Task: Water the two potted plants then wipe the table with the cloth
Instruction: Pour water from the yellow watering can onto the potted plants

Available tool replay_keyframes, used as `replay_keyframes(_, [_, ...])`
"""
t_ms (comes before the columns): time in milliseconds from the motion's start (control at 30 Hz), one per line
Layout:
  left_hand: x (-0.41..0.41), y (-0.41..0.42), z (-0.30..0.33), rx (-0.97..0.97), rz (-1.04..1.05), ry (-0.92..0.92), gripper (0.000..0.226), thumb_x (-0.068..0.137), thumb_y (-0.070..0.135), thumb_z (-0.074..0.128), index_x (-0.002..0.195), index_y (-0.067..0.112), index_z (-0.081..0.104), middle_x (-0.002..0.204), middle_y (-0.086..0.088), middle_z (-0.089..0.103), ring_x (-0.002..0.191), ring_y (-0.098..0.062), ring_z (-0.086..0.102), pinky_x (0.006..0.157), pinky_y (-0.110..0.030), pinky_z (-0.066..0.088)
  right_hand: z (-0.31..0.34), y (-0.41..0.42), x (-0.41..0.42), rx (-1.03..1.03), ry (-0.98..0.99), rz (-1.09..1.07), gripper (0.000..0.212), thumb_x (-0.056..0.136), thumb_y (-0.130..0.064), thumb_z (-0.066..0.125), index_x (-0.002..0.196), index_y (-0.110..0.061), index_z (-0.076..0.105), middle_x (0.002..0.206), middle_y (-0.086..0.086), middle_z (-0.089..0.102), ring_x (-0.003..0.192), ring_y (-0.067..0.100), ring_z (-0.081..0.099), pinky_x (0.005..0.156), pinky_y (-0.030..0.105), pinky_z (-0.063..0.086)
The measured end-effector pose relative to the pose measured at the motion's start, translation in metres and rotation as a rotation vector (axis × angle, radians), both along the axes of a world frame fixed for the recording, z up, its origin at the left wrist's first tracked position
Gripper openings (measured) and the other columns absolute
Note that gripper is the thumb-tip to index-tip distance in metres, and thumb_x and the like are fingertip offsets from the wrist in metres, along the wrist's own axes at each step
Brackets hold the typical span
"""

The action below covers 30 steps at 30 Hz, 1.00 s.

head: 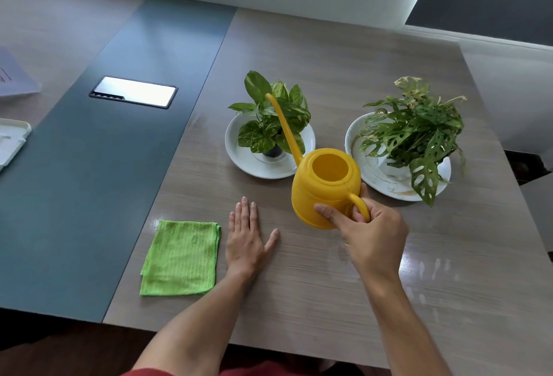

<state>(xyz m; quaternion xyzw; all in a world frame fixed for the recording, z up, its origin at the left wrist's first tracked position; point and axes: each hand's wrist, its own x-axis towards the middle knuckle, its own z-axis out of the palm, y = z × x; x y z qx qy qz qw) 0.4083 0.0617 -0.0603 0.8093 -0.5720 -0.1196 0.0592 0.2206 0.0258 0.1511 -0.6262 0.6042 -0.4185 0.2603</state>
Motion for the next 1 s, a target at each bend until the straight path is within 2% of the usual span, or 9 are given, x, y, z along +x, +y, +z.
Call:
replay_keyframes(100, [0.0,0.0,0.001,-0.006,0.003,0.001,0.091,0.093,0.07,0.016,0.159,0.008,0.002,0.166,-0.014,-0.009,0.154,-0.026,-0.01,0.124,-0.039,-0.009,0.003,0.003,-0.002,0.018,-0.007,-0.001,0.061,0.054,-0.059,0.084,0.045,-0.019,0.038,0.044,0.0,0.051,0.049,0.016,0.048,0.048,0.012,0.037])
replay_keyframes(200, [-0.001,0.0,0.001,-0.01,0.002,0.002,0.091,0.094,0.07,0.018,0.158,0.008,0.001,0.166,-0.013,-0.009,0.154,-0.025,-0.011,0.124,-0.039,-0.01,0.001,0.005,-0.005,0.02,-0.01,-0.013,0.066,0.053,-0.06,0.082,0.048,-0.009,0.041,0.043,-0.01,0.036,0.045,0.009,0.036,0.047,0.011,0.038])
replay_keyframes(267, [-0.001,0.0,0.001,-0.009,0.0,0.006,0.09,0.095,0.07,0.021,0.159,0.008,0.001,0.166,-0.013,-0.01,0.154,-0.025,-0.011,0.124,-0.039,-0.01,0.0,0.005,-0.007,0.02,-0.004,-0.014,0.068,0.054,-0.058,0.084,0.05,-0.003,0.044,0.045,-0.006,0.039,0.046,0.012,0.037,0.05,0.009,0.039])
replay_keyframes(367, [-0.001,0.001,0.002,-0.022,0.0,0.019,0.09,0.096,0.069,0.024,0.159,0.008,0.003,0.167,-0.014,-0.009,0.154,-0.025,-0.009,0.125,-0.039,-0.009,-0.001,0.006,-0.011,0.026,0.0,-0.021,0.064,0.055,-0.051,0.088,0.048,-0.005,0.044,0.044,-0.001,0.043,0.047,0.013,0.042,0.05,0.007,0.039])
replay_keyframes(600, [-0.001,0.0,0.002,-0.05,0.01,0.045,0.092,0.092,0.07,0.017,0.159,0.007,0.009,0.167,-0.014,-0.004,0.155,-0.026,-0.005,0.126,-0.041,-0.002,0.001,0.007,-0.019,0.028,-0.003,-0.046,0.06,0.055,-0.049,0.089,0.046,-0.014,0.04,0.041,-0.015,0.045,0.044,0.006,0.039,0.044,0.008,0.035])
replay_keyframes(733, [-0.001,0.001,0.001,-0.043,0.006,0.036,0.092,0.092,0.07,0.016,0.159,0.007,0.01,0.167,-0.014,-0.004,0.155,-0.027,-0.005,0.126,-0.041,-0.003,0.0,0.005,-0.024,0.039,0.008,-0.078,0.062,0.056,-0.044,0.092,0.047,-0.009,0.042,0.044,-0.006,0.044,0.043,0.008,0.036,0.042,0.01,0.033])
replay_keyframes(800, [-0.001,0.0,0.0,-0.042,0.008,0.038,0.092,0.091,0.07,0.015,0.159,0.007,0.009,0.167,-0.014,-0.005,0.155,-0.026,-0.006,0.126,-0.04,-0.003,-0.001,0.005,-0.027,0.039,0.019,-0.09,0.064,0.056,-0.047,0.091,0.048,-0.006,0.042,0.043,-0.005,0.038,0.044,0.01,0.034,0.042,0.013,0.033])
replay_keyframes(900, [-0.001,0.0,0.0,-0.039,0.006,0.035,0.093,0.091,0.071,0.014,0.159,0.007,0.007,0.167,-0.013,-0.006,0.154,-0.026,-0.007,0.126,-0.04,-0.004,-0.002,0.003,-0.029,0.059,0.033,-0.105,0.063,0.055,-0.052,0.088,0.051,-0.004,0.049,0.045,0.003,0.044,0.045,0.01,0.033,0.045,0.022,0.036])
replay_keyframes(1000, [-0.001,0.001,0.0,-0.03,0.003,0.028,0.093,0.091,0.071,0.013,0.159,0.008,0.005,0.167,-0.013,-0.008,0.154,-0.025,-0.01,0.125,-0.039,-0.007,-0.001,0.001,-0.03,0.06,0.031,-0.11,0.062,0.054,-0.055,0.086,0.054,-0.001,0.056,0.043,-0.005,0.039,0.045,0.009,0.037,0.044,0.016,0.036])
